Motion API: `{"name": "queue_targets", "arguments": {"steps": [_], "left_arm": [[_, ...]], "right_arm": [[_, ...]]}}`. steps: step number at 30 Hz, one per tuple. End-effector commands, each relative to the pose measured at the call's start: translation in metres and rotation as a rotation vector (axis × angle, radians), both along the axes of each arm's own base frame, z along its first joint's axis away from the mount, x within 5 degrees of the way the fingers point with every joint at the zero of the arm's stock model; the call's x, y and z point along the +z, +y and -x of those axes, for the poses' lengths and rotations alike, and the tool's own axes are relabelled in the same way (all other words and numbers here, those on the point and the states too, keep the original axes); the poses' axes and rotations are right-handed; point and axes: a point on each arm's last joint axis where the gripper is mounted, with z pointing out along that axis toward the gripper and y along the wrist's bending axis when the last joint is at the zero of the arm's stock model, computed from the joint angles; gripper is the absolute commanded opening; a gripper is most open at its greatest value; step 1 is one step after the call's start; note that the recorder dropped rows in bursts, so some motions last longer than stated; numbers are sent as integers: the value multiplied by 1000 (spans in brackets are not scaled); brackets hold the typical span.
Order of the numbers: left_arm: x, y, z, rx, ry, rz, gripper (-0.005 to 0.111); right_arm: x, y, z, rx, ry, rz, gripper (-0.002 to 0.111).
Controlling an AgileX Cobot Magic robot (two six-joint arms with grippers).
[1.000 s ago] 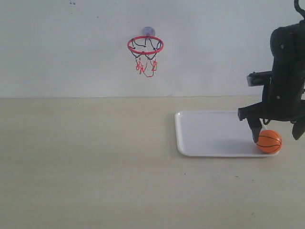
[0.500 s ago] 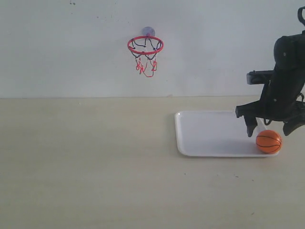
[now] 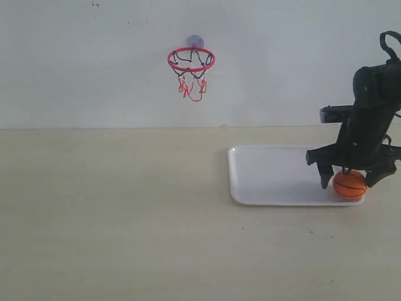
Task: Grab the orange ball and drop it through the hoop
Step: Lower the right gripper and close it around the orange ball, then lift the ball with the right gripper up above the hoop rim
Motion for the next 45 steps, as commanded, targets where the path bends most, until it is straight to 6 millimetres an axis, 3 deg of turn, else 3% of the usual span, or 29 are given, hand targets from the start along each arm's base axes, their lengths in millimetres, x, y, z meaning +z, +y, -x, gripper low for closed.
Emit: {"name": "queue_targets", "arguments": {"steps": [1, 4, 12, 18, 21, 27, 29, 33, 36, 41, 45], "left_arm": [[-1, 0, 0, 1, -1, -6, 4], [-1, 0, 0, 1, -1, -6, 4], [-1, 0, 0, 1, -1, -6, 4], [-1, 0, 0, 1, -1, -6, 4], [-1, 0, 0, 1, -1, -6, 4], [-1, 0, 0, 1, -1, -6, 4], [-1, 0, 0, 1, -1, -6, 4], [-1, 0, 0, 1, -1, -6, 4], [-1, 0, 0, 1, -1, -6, 4], [-1, 0, 0, 1, -1, -6, 4], [-1, 0, 0, 1, -1, -6, 4]], "right_arm": [[-3, -1, -3, 8, -9, -2, 74], [-3, -1, -3, 9, -16, -3, 67], [-3, -1, -4, 6, -22, -5, 34], [-2, -1, -3, 12, -19, 1, 0], [7, -1, -2, 11, -35, -1, 0], [85, 8, 5, 62, -276, -116, 0], [119, 23, 10, 122, -402, -285, 0], [159, 52, 9, 155, -589, -639, 0], [181, 74, -2, 186, -705, -720, 0], [193, 116, -25, 248, -751, -786, 0], [192, 135, -45, 231, -758, -855, 0]]}}
